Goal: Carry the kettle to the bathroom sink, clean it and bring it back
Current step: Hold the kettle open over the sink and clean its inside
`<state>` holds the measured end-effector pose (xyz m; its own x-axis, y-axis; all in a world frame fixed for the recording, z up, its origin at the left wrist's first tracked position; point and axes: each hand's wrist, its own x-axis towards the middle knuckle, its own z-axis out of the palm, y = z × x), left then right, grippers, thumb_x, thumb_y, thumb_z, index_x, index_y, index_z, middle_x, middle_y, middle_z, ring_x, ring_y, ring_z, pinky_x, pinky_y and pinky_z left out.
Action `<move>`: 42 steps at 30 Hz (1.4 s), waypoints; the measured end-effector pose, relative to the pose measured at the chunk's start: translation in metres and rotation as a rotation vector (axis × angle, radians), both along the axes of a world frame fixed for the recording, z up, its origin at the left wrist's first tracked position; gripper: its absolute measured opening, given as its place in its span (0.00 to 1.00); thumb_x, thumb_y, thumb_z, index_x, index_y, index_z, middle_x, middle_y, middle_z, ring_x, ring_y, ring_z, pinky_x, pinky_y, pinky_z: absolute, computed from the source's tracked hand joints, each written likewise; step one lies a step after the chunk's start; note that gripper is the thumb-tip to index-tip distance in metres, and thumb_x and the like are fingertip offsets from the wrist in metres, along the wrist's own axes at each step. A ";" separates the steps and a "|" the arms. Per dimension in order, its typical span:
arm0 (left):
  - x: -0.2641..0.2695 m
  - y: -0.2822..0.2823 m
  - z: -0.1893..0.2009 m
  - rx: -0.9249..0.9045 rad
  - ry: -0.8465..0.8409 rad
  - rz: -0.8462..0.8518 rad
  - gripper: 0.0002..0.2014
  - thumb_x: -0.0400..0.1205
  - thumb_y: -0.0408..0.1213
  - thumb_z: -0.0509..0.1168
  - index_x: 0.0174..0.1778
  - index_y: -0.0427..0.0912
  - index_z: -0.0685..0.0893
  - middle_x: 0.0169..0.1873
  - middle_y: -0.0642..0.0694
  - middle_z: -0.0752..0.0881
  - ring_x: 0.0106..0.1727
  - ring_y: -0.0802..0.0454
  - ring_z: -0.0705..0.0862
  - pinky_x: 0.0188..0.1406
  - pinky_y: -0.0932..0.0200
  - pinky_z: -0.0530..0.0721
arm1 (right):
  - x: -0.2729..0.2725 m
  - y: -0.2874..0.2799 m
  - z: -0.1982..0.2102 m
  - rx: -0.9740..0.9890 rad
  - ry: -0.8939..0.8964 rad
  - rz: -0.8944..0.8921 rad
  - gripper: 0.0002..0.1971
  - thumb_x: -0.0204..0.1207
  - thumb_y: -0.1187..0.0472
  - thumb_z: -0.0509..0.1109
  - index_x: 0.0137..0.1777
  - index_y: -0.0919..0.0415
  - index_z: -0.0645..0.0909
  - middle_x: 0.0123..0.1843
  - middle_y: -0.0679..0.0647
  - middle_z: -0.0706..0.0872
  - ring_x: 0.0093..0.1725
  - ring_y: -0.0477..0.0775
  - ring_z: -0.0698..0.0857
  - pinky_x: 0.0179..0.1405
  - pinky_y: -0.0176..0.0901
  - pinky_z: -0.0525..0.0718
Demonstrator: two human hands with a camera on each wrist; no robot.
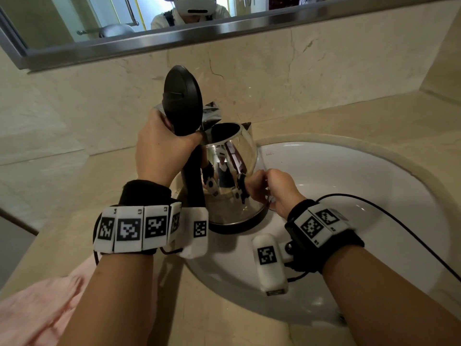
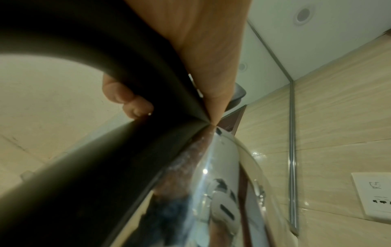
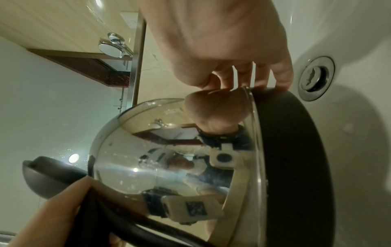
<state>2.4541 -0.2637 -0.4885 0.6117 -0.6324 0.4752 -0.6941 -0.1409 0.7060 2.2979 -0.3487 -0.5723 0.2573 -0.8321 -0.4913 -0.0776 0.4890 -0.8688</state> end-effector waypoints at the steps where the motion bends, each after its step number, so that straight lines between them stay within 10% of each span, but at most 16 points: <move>1: 0.000 0.000 0.000 0.000 0.000 0.002 0.23 0.69 0.44 0.73 0.56 0.42 0.76 0.37 0.59 0.76 0.45 0.50 0.82 0.44 0.50 0.85 | 0.000 0.001 -0.001 -0.002 -0.012 0.010 0.20 0.85 0.65 0.53 0.72 0.73 0.72 0.71 0.70 0.79 0.70 0.69 0.79 0.46 0.49 0.81; 4: 0.001 -0.001 -0.001 0.005 0.004 -0.001 0.22 0.69 0.44 0.73 0.56 0.43 0.75 0.37 0.59 0.77 0.46 0.49 0.83 0.45 0.45 0.87 | 0.003 -0.003 -0.004 -0.007 -0.012 0.002 0.21 0.85 0.65 0.53 0.73 0.74 0.72 0.66 0.69 0.81 0.60 0.65 0.82 0.47 0.50 0.81; 8: 0.001 -0.001 -0.001 0.013 0.013 -0.007 0.23 0.69 0.44 0.73 0.57 0.43 0.75 0.38 0.59 0.77 0.47 0.47 0.85 0.46 0.42 0.88 | 0.007 -0.011 -0.002 0.060 0.031 -0.043 0.21 0.85 0.66 0.51 0.75 0.73 0.70 0.74 0.69 0.75 0.74 0.65 0.74 0.75 0.57 0.73; 15: 0.001 -0.001 -0.001 0.014 0.010 -0.004 0.25 0.69 0.43 0.74 0.59 0.42 0.75 0.38 0.58 0.77 0.47 0.47 0.84 0.46 0.43 0.88 | 0.007 -0.012 0.000 0.066 0.037 -0.052 0.21 0.86 0.65 0.50 0.76 0.74 0.68 0.76 0.69 0.73 0.76 0.65 0.72 0.77 0.55 0.70; 21: 0.002 -0.001 -0.001 0.015 0.020 -0.005 0.25 0.68 0.44 0.73 0.59 0.43 0.75 0.39 0.58 0.77 0.48 0.46 0.85 0.47 0.42 0.88 | 0.001 -0.005 -0.007 -0.048 0.006 0.022 0.21 0.84 0.65 0.53 0.72 0.73 0.73 0.72 0.70 0.78 0.70 0.69 0.79 0.49 0.48 0.78; 34: 0.002 0.000 -0.002 0.005 0.002 -0.015 0.24 0.69 0.43 0.73 0.58 0.43 0.75 0.38 0.60 0.76 0.47 0.49 0.84 0.46 0.46 0.87 | 0.001 -0.001 -0.005 -0.052 0.001 0.036 0.21 0.84 0.65 0.52 0.73 0.73 0.72 0.71 0.70 0.79 0.70 0.68 0.80 0.34 0.42 0.79; 39: 0.002 -0.001 -0.002 0.002 -0.001 -0.016 0.23 0.69 0.42 0.73 0.57 0.44 0.75 0.38 0.59 0.76 0.48 0.48 0.84 0.46 0.47 0.87 | 0.005 -0.007 -0.003 0.021 0.043 -0.035 0.21 0.84 0.65 0.52 0.74 0.73 0.71 0.73 0.69 0.77 0.73 0.66 0.75 0.70 0.56 0.77; 42: 0.002 -0.001 -0.002 -0.003 0.000 -0.011 0.23 0.69 0.42 0.73 0.57 0.44 0.75 0.37 0.59 0.76 0.47 0.49 0.83 0.44 0.48 0.87 | 0.005 -0.006 -0.002 0.039 0.031 -0.050 0.21 0.84 0.65 0.53 0.74 0.71 0.71 0.73 0.68 0.77 0.73 0.65 0.75 0.74 0.58 0.74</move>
